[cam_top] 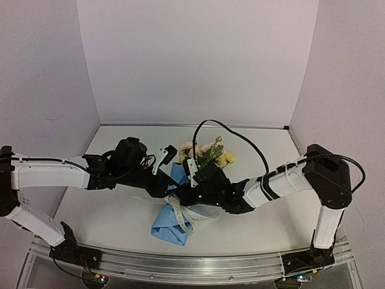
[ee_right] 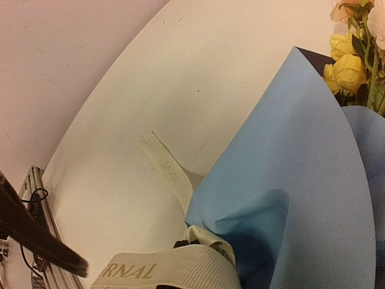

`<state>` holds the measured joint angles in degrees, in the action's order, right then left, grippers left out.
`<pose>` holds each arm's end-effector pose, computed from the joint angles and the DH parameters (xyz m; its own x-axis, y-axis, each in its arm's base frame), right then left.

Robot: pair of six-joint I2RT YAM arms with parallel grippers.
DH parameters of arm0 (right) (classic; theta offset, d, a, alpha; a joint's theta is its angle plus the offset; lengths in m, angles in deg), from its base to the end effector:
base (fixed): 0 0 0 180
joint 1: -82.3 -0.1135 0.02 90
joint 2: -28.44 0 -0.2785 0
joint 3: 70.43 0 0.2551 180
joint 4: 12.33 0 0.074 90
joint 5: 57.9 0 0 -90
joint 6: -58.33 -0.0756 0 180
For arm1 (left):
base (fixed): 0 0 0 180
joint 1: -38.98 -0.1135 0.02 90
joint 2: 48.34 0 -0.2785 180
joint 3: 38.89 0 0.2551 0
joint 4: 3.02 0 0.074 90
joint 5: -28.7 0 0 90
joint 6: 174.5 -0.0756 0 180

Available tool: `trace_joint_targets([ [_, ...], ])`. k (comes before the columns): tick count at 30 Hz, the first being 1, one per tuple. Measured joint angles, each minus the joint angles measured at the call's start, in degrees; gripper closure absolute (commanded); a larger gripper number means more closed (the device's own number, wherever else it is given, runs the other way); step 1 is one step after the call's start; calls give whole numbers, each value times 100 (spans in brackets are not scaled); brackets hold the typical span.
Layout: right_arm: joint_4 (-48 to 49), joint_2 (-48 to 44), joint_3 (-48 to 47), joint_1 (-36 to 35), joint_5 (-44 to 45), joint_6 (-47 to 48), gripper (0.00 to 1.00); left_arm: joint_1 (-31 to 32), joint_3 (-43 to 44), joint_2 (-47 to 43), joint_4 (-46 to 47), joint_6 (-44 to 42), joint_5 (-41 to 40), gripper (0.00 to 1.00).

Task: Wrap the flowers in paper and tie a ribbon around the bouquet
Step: Cross the half-tied ribbon over the folded bouquet.

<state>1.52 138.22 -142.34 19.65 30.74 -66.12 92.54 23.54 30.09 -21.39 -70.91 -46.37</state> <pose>0.2062 0.4025 0.1581 -0.6622 -0.0492 -0.7477 -0.6347 0.5674 0.5247 0.1808 -0.2776 0.2330 -0.5383 0.3468 -0.7681 0.7995 0.4983 -0.3353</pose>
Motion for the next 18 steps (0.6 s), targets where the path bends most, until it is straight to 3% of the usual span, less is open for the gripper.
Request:
trace_joint_targets([
  [10,50,72,0,0,1,0,100,-820,-361,-606,221,716,-32,67],
  [18,88,83,0,0,-3,0,100,-1194,-342,391,226,1188,680,66],
])
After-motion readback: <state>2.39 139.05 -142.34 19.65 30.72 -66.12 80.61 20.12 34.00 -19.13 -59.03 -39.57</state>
